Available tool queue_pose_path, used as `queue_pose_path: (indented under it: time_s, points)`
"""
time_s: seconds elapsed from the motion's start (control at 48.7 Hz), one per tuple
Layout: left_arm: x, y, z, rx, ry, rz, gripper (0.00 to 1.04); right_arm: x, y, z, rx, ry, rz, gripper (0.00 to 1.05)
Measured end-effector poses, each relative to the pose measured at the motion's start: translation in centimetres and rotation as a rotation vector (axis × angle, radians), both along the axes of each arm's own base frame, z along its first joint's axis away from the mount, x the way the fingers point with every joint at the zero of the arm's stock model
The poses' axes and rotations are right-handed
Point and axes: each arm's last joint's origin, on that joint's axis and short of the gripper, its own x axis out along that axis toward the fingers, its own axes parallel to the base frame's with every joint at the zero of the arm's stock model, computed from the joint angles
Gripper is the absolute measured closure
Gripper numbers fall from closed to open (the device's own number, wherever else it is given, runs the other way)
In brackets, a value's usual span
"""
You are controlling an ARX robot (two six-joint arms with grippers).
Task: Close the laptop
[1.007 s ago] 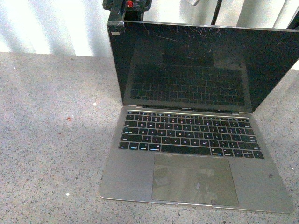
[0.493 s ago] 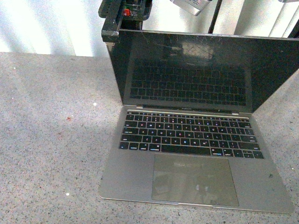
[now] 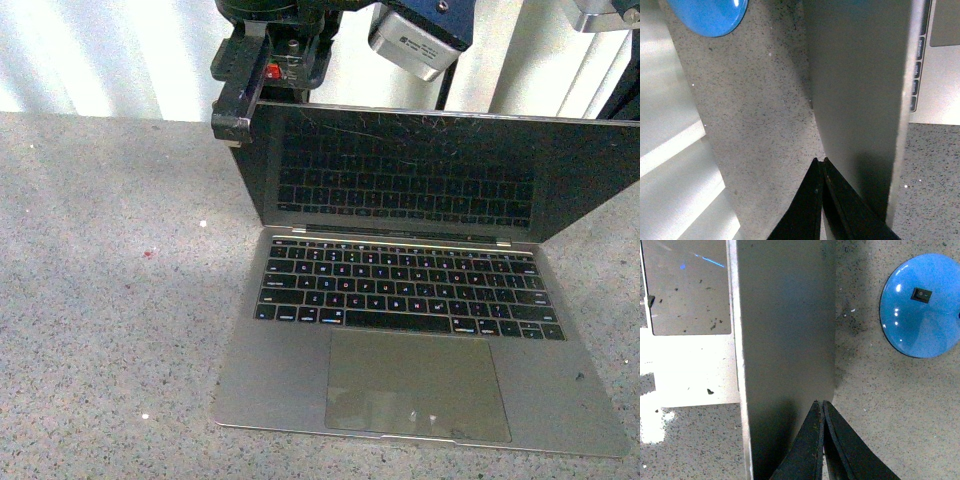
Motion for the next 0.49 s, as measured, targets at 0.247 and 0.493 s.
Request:
queue_pose_path:
  time_s: [0.247,0.493]
  points:
    - [-0.7,-0.1,-1.5,0.011,0.026,-0.011,1.01,-1.1,0.5,-1.5,-0.013,0.022,-0.001,1.02]
    - [-1.2,0.0,-2.4,0.015,0.042,-0.016,1.01,-1.6,0.7,-2.2,-0.007,0.031,-0.005,1.02]
